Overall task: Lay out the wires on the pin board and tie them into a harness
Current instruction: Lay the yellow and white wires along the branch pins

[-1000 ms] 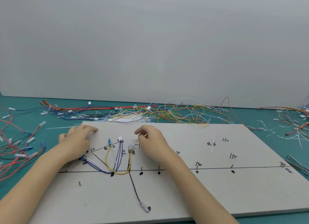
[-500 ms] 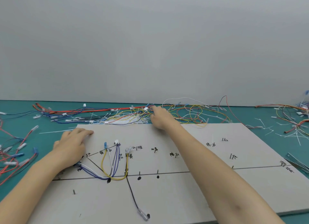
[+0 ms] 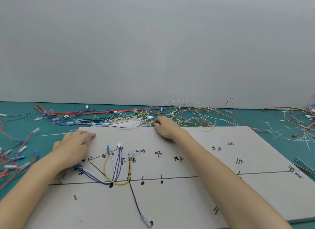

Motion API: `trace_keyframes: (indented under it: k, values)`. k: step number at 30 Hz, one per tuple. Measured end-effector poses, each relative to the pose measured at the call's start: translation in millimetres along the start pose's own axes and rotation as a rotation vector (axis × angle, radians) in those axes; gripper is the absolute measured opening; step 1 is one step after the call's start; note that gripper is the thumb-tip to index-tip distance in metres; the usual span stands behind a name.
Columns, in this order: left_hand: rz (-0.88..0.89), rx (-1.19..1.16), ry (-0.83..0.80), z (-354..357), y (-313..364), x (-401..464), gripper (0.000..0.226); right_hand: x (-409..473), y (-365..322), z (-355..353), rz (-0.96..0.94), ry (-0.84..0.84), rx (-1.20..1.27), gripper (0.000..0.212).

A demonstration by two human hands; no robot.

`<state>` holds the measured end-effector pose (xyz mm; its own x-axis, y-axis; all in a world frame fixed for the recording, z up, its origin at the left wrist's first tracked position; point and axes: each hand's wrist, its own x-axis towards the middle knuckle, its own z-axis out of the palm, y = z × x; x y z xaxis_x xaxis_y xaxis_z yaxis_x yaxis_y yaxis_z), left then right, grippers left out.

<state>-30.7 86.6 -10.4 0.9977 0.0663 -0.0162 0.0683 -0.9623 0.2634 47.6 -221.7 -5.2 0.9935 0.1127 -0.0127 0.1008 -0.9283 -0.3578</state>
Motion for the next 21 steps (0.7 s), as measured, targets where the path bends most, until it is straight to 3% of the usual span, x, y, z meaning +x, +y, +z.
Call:
trace_keyframes:
  k: [5, 11, 15, 21]
  values:
    - [-0.052, 0.092, -0.053, -15.0, 10.0, 11.3, 0.051, -1.4, 2.8, 1.6, -0.012, 0.012, -0.021, 0.042]
    - [0.041, 0.042, 0.179, -23.7, 39.2, 49.9, 0.048, -3.3, 2.9, 6.7, -0.037, 0.002, -0.05, 0.044]
    - [0.126, -0.029, 0.023, -16.5, 59.5, 82.8, 0.046, -7.2, 4.8, 12.0, -0.063, 0.02, -0.052, 0.044]
    - [0.117, -0.054, -0.026, 4.0, 77.0, 109.9, 0.042, -6.9, 8.2, 11.9, -0.072, 0.019, -0.041, 0.045]
